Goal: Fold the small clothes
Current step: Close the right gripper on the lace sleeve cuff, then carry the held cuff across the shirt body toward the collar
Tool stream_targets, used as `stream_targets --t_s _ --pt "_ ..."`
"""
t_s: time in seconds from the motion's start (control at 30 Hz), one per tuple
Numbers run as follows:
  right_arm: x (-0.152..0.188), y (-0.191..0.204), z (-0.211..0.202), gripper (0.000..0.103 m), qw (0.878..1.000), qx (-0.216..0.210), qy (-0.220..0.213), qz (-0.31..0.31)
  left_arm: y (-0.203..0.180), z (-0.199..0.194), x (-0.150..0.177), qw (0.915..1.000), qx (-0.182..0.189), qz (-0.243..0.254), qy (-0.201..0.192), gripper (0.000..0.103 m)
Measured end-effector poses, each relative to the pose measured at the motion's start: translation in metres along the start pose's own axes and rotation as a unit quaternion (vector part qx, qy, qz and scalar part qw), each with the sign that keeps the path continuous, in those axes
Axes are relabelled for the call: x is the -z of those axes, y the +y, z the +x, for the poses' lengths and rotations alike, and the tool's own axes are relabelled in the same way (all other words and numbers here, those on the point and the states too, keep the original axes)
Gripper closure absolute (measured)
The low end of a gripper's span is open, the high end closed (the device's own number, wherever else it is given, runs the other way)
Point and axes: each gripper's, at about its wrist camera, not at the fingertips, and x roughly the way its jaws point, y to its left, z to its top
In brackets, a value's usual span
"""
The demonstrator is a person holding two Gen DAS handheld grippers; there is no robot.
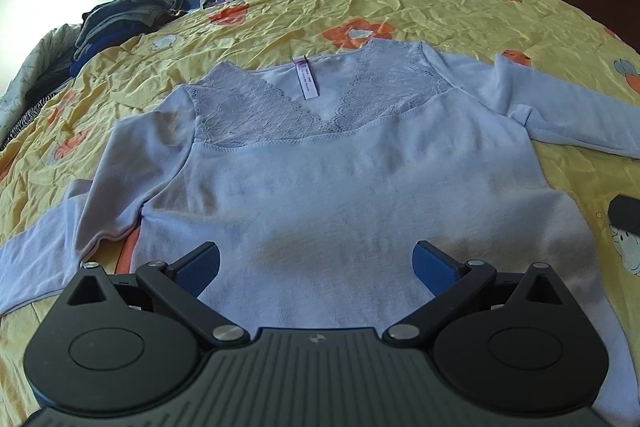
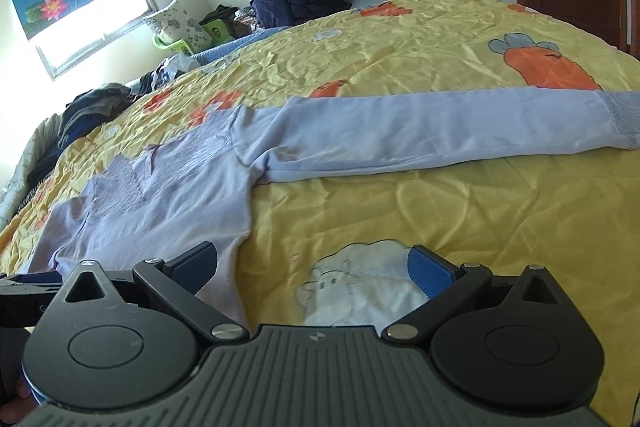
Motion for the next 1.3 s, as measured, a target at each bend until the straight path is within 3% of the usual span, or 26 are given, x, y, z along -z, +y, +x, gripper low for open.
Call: stream_targets --t_s 0.27,0.57,0.73,0.8,1.03,1.13,1.3 --pt "-0.015 -0.072 -0.009 0.004 0.995 0.037 -0.058 0.067 -0.006 -0.003 0.0 0.9998 0.002 0.01 -0.018 0.0" --pt "-0.032 -0.143 -0.015 0.018 0.977 0.094 -0.124 0.144 -0.004 -0.002 0.0 0.9997 0.009 0.009 -0.022 0.0" --pt "-0.042 -0.166 -0.008 0.033 0.966 0.126 -0.149 0.168 0.001 -0.002 0.002 0.9997 0.008 0.005 -0.023 0.0" --pt "-0.045 -0.171 -0.004 0.045 0.963 0.141 -0.153 0.169 0.003 -0.001 0.003 0.9998 0.007 0.003 -0.02 0.0" --pt "-0.053 -0.186 0.004 0.068 0.952 0.171 -0.166 0.194 0.007 -0.001 0.005 0.9998 0.004 0.0 -0.017 0.0" --pt "-0.054 -0.193 0.004 0.087 0.947 0.176 -0.169 0.21 0.008 -0.001 0.005 0.9998 0.003 0.0 -0.017 0.0" --pt "-0.056 -0.191 0.007 0.092 0.948 0.178 -0.171 0.2 0.011 -0.001 0.006 0.9998 -0.001 0.001 -0.017 0.0"
